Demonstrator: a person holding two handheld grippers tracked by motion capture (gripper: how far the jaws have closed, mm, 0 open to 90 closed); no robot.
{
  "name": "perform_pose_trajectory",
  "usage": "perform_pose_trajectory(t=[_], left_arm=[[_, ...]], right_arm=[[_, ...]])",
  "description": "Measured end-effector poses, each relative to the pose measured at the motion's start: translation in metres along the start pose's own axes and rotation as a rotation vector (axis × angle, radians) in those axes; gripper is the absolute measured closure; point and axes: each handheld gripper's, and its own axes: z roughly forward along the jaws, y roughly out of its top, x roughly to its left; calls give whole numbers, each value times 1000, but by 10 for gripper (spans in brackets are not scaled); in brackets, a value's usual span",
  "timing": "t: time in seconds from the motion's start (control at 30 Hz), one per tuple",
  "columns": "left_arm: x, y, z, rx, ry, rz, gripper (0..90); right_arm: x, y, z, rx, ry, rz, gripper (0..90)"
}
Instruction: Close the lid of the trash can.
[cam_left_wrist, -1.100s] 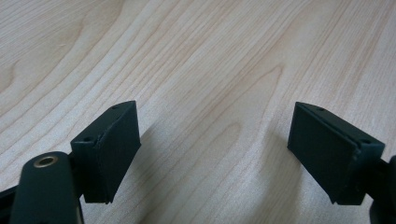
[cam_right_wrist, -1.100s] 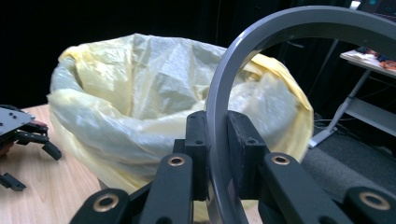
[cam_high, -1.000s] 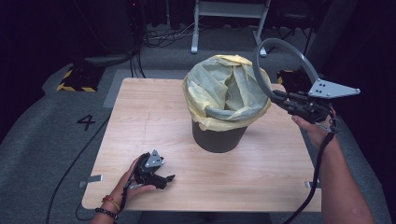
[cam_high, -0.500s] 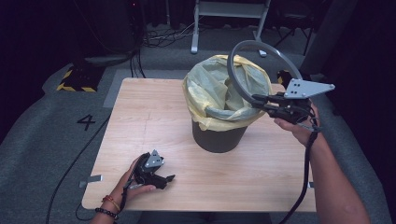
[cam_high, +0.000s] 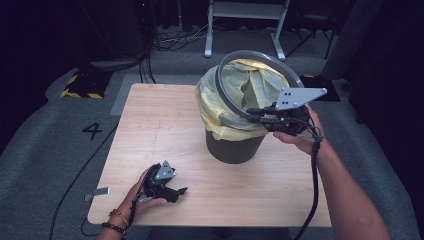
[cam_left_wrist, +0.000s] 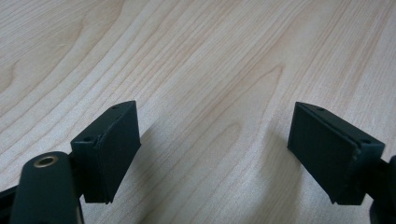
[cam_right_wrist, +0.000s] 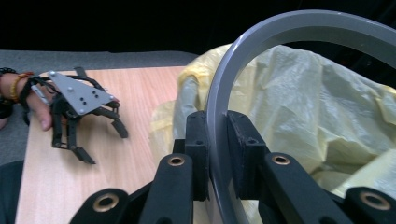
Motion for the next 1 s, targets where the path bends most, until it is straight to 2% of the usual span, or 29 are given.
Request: perform_pose_trajectory(t=[0.27,0.5,1.0], left_arm=[[0,0,0,1,0,1,168],[0,0,0,0,0,0,168],[0,0,0,0,0,2,168]], right_arm=[[5,10,9,21,62,-8,796],[10,16,17,65,88,-24,794],[4,26,26,110,149,11,789]])
